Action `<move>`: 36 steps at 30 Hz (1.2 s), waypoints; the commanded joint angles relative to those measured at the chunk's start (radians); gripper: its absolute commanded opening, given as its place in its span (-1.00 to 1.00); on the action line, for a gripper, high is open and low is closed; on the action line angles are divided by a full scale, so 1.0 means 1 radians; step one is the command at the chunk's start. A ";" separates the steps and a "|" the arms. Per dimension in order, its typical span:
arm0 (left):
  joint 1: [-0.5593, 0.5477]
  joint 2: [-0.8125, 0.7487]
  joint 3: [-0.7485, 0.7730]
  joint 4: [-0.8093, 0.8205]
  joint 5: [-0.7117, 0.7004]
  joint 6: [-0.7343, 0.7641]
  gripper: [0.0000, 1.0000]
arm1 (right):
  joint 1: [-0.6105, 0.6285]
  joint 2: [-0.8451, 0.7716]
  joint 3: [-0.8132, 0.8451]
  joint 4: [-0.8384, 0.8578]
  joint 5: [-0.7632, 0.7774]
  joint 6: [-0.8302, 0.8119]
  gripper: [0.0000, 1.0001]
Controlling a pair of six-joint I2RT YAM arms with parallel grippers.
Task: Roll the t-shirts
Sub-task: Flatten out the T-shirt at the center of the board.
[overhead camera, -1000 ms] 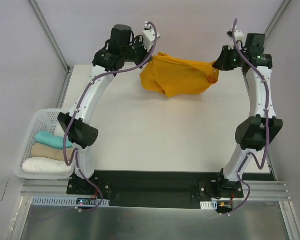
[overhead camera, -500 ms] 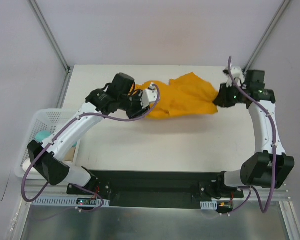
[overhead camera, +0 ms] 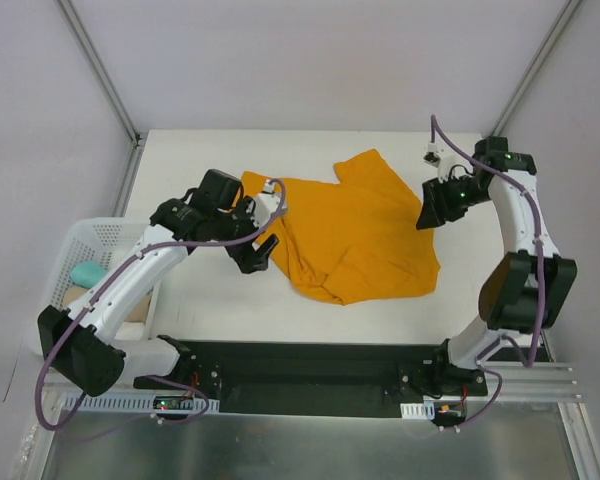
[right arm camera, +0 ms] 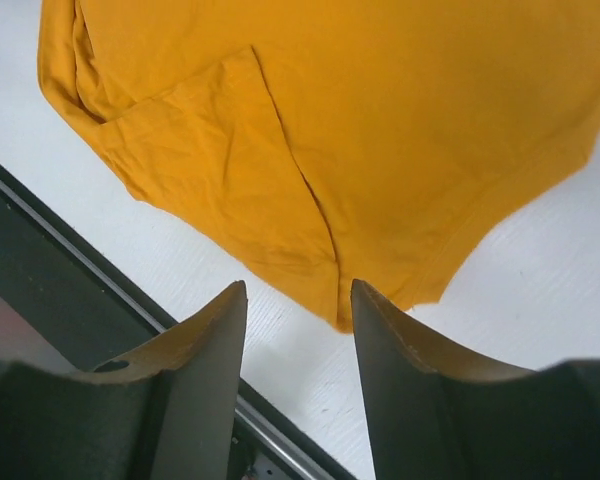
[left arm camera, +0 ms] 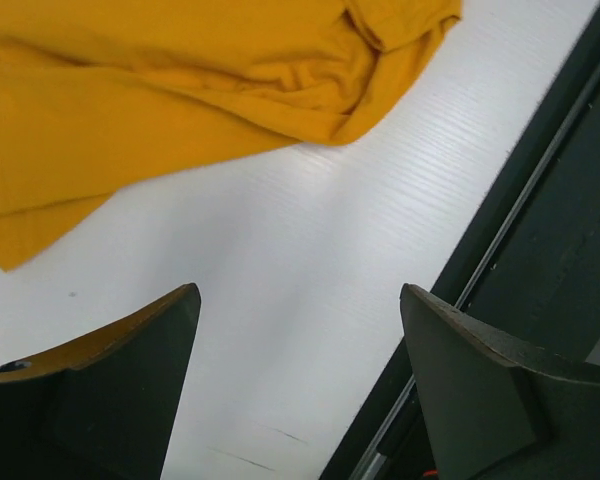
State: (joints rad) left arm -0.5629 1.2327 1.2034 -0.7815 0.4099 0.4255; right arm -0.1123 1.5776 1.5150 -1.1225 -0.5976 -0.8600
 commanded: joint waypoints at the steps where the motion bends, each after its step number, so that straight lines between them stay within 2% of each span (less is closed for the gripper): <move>1: 0.098 0.065 -0.005 0.022 0.001 -0.131 0.64 | 0.046 0.184 0.068 -0.068 -0.073 -0.115 0.02; 3: 0.144 0.076 -0.019 0.040 0.010 -0.154 0.72 | 0.104 0.225 0.089 -0.063 -0.065 -0.148 0.11; 5: 0.175 0.097 -0.024 0.054 0.010 -0.159 0.75 | 0.141 0.286 0.128 -0.056 -0.071 -0.146 0.11; 7: 0.219 0.119 -0.019 0.060 -0.011 -0.168 0.95 | 0.198 0.358 0.166 -0.025 -0.056 -0.091 0.09; 8: 0.233 0.123 -0.009 0.057 -0.017 -0.168 0.99 | 0.216 0.384 0.183 -0.016 -0.026 -0.067 0.04; 12: 0.270 0.125 0.018 0.057 -0.026 -0.163 0.94 | 0.310 0.456 0.217 0.079 0.073 0.018 -0.17; 14: 0.274 0.131 0.015 0.060 -0.013 -0.160 0.93 | 0.336 0.488 0.229 0.111 0.093 0.024 -0.20; 24: 0.313 0.120 -0.005 0.062 0.010 -0.185 0.91 | 0.514 0.602 0.284 0.128 0.209 -0.008 -0.07; 36: 0.357 0.097 -0.038 0.065 0.052 -0.199 0.92 | 0.556 0.645 0.283 0.155 0.343 -0.011 -0.05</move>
State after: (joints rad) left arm -0.2138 1.3632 1.1816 -0.7162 0.4183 0.2466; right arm 0.4393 2.2154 1.7710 -0.9722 -0.3244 -0.8650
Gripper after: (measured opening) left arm 0.959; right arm 0.470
